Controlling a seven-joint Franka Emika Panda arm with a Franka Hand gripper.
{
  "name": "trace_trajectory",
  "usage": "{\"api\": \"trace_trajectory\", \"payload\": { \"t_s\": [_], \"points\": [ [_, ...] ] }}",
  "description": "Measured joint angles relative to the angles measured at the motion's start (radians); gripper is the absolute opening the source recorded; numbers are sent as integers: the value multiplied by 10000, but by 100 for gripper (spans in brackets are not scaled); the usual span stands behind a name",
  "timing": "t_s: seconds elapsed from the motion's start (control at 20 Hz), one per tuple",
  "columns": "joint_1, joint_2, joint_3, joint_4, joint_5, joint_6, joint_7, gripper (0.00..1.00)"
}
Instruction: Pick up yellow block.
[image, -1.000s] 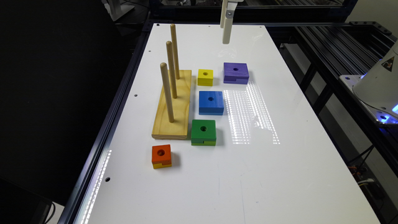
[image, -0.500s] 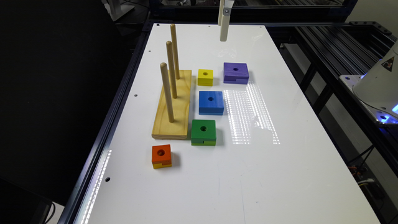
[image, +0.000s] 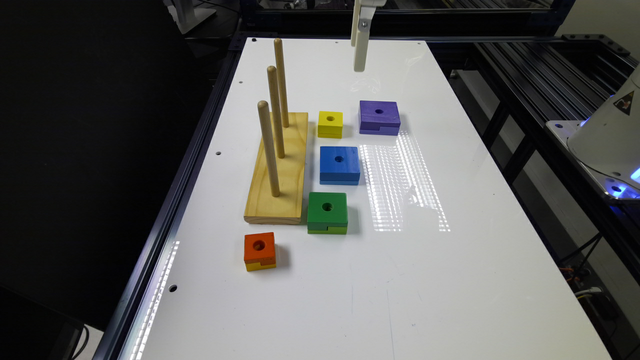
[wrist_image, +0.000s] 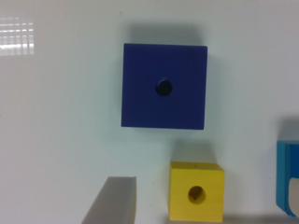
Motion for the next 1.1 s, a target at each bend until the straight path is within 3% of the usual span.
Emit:
{"api": "trace_trajectory", "payload": {
  "t_s": [0.15, 0.35, 0.65, 0.95, 1.1],
  "points": [
    [-11, 279, 0, 48, 0, 268, -5, 100],
    [-25, 439, -1, 241, 0, 281, -15, 100],
    [-26, 674, -1, 263, 0, 374, -16, 100],
    [-27, 1519, -1, 271, 0, 1192, -17, 100],
    [-29, 1675, -1, 308, 0, 1317, -18, 100]
  ]
}}
